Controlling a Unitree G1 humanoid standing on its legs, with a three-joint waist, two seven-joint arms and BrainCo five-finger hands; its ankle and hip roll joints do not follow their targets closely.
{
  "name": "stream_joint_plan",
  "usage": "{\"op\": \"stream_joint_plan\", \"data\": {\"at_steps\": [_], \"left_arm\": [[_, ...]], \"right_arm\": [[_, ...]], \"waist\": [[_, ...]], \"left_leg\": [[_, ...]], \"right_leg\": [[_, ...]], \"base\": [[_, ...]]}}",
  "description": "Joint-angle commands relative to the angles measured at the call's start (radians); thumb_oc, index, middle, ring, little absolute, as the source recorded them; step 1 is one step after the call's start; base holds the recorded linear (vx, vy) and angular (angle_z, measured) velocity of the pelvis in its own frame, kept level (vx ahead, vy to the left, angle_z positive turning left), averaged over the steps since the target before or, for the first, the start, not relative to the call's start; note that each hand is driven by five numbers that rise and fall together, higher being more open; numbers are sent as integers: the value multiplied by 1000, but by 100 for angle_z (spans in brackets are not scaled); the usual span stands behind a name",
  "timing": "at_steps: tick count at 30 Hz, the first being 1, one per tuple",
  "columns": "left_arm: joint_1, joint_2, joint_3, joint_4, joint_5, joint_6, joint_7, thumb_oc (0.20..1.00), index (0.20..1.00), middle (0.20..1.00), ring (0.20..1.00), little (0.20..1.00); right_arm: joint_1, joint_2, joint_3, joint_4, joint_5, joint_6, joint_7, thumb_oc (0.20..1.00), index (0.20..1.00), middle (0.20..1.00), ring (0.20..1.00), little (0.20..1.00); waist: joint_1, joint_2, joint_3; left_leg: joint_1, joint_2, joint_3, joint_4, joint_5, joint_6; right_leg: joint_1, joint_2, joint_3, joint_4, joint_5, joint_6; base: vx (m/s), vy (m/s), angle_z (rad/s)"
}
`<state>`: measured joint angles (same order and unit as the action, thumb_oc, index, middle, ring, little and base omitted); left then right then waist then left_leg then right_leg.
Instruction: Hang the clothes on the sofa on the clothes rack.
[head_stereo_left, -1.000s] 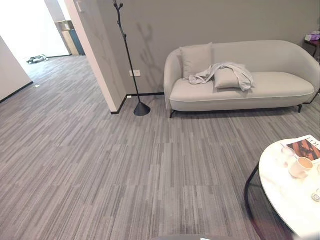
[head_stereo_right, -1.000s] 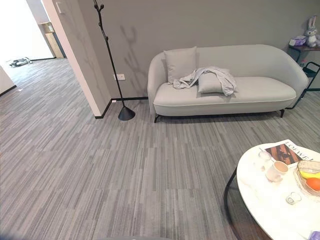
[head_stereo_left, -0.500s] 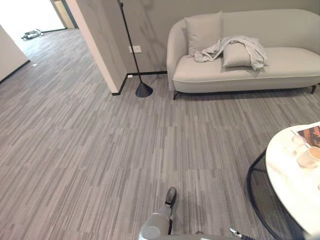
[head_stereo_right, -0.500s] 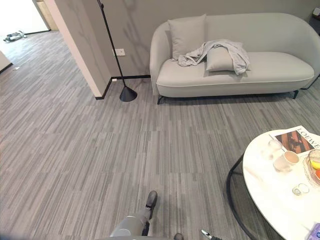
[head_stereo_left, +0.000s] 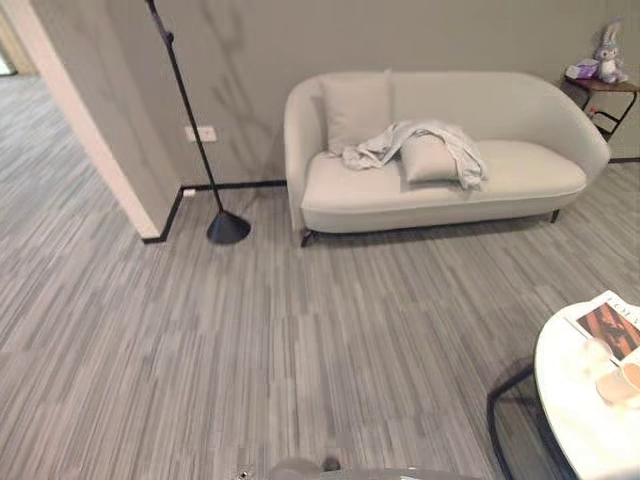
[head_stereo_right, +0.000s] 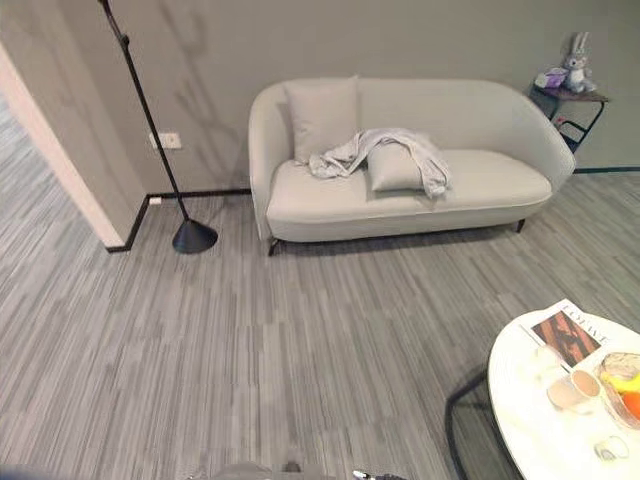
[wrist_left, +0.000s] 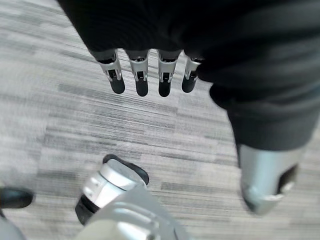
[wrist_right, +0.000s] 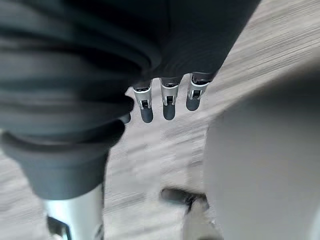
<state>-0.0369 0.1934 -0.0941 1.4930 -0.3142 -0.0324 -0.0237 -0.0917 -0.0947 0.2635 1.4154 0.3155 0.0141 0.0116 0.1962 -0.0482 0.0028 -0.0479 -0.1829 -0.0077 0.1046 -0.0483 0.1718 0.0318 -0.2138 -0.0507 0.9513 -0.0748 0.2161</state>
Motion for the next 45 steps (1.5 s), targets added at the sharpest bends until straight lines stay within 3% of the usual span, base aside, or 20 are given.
{"op": "stream_joint_plan", "data": {"at_steps": [1,4,5,8,12,15,16,19,20,23,24,25,29,30,32,35,36,38,41,45], "left_arm": [[12,-16,-21,23,88,9,8,1000,1000,1000,1000,1000],[4,-17,-34,21,96,9,7,1000,1000,1000,1000,1000],[3,-15,-51,23,134,0,22,1000,1000,1000,1000,1000],[-5,-28,-51,14,172,-14,35,1000,1000,1000,1000,1000],[12,-28,-42,30,210,-17,42,1000,1000,1000,1000,1000],[10,-25,-43,33,219,-15,42,1000,1000,1000,1000,1000],[24,-25,-39,34,228,-18,51,1000,1000,1000,1000,1000],[28,-27,-44,35,230,-17,61,1000,1000,1000,1000,1000],[19,-31,-66,7,228,-22,74,1000,1000,1000,1000,1000],[8,-39,-65,-3,202,-21,79,1000,1000,1000,1000,1000],[3,-43,-77,-24,201,-22,81,1000,1000,1000,1000,1000],[-6,-40,-95,-42,212,-24,88,1000,1000,1000,1000,1000],[-21,-39,-112,-79,204,-27,90,1000,1000,1000,1000,1000],[-21,-33,-99,-95,182,-40,90,1000,1000,1000,1000,1000],[-14,-29,-84,-99,167,-51,92,1000,1000,1000,1000,1000],[-4,-25,-64,-99,148,-56,87,1000,1000,1000,1000,1000],[-6,-24,-52,-85,132,-58,83,1000,1000,1000,1000,1000],[-4,-26,-38,-60,119,-55,81,1000,1000,1000,1000,1000],[9,-23,-11,-44,96,-48,88,1000,1000,1000,1000,1000],[34,-20,-6,-42,121,-45,90,1000,1000,1000,1000,1000]], "right_arm": [[-38,-5,32,-71,6,-13,-8,1000,1000,1000,1000,1000],[-38,6,61,-123,31,-19,-1,1000,1000,1000,1000,1000],[-47,14,96,-186,56,-19,7,1000,1000,1000,1000,1000],[-61,9,104,-204,36,-14,2,1000,1000,1000,1000,1000],[-56,3,80,-173,23,-10,12,1000,1000,1000,1000,1000],[-56,1,76,-168,22,-11,15,1000,1000,1000,1000,1000],[-54,-7,90,-154,3,-15,20,1000,1000,1000,1000,1000],[-51,-9,102,-150,-9,-15,21,1000,1000,1000,1000,1000],[-65,-18,144,-167,-50,-21,12,1000,1000,1000,1000,1000],[-71,-25,157,-155,-73,-23,0,1000,1000,1000,1000,1000],[-70,-38,154,-132,-103,-25,-18,1000,1000,1000,1000,1000],[-77,-48,154,-122,-120,-28,-33,1000,1000,1000,1000,1000],[-113,-78,161,-99,-170,-21,-58,1000,1000,1000,1000,1000],[-125,-101,178,-95,-240,-22,-71,1000,1000,1000,1000,1000],[-142,-126,199,-120,-314,-28,-88,1000,1000,1000,1000,1000],[-156,-144,204,-134,-334,-35,-91,1000,1000,1000,1000,1000],[-166,-145,199,-133,-321,-38,-88,1000,1000,1000,1000,1000],[-167,-130,205,-138,-312,-35,-86,1000,1000,1000,1000,1000],[-150,-97,224,-162,-302,-35,-81,1000,1000,1000,1000,1000],[-120,-67,257,-194,-332,-35,-66,1000,1000,1000,1000,1000]], "waist": [[-40,83,25],[-85,102,47],[-113,90,74],[-135,82,90],[-161,85,76],[-163,76,65],[-172,79,46],[-177,93,43],[-172,115,50],[-167,113,48],[-155,100,55],[-150,73,67],[-109,35,95],[-80,31,95],[-55,35,93],[-29,49,87],[-3,72,86],[13,82,86],[36,74,85],[66,33,40]], "left_leg": [[-22,79,-54,-76,116,-61],[47,92,-84,-98,92,-74],[121,103,-103,-108,33,-106],[210,130,-140,-112,-57,-151],[333,207,-202,-137,-133,-196],[342,218,-219,-143,-145,-205],[361,287,-234,-124,-146,-234],[370,329,-241,-120,-118,-246],[316,389,-264,-28,6,-255],[265,402,-268,71,115,-252],[211,415,-216,184,223,-239],[158,419,-175,266,257,-224],[44,363,-31,358,140,-208],[-25,290,23,326,52,-197],[-80,244,77,231,17,-190],[-122,198,69,85,77,-191],[-159,168,35,-36,179,-207],[-196,152,32,-94,229,-216],[-228,155,64,-70,260,-211],[-202,136,51,-36,222,-166]], "right_leg": [[-30,-18,-174,-193,204,-74],[-91,-11,-240,-302,116,-106],[-154,-18,-278,-580,99,-105],[-201,-75,-225,-928,245,-34],[-260,-129,-191,-1015,352,20],[-243,-126,-192,-1029,350,21],[-235,-102,-189,-967,337,10],[-270,-78,-175,-897,306,-4],[-287,-24,-161,-779,207,-46],[-243,12,-176,-801,165,-77],[-183,42,-191,-830,138,-112],[-144,46,-205,-856,138,-129],[-63,56,-217,-910,114,-145],[-23,64,-223,-946,104,-139],[18,79,-230,-983,91,-129],[61,112,-226,-1016,81,-128],[112,158,-215,-1037,61,-137],[152,186,-198,-1039,29,-150],[202,203,-185,-1026,-11,-168],[246,182,-198,-962,-69,-166]], "base": [[440,181,38],[473,-104,68],[528,-325,71],[588,-339,47],[654,-326,45],[293,-232,60],[720,-628,17],[341,-332,26],[409,-462,10],[365,-406,14],[288,-406,5],[366,-541,6],[251,-282,11],[274,-148,-40],[310,-109,-40],[271,-37,-31],[314,-53,-45],[363,-55,-23],[300,-7,-10],[386,39,-9]]}}
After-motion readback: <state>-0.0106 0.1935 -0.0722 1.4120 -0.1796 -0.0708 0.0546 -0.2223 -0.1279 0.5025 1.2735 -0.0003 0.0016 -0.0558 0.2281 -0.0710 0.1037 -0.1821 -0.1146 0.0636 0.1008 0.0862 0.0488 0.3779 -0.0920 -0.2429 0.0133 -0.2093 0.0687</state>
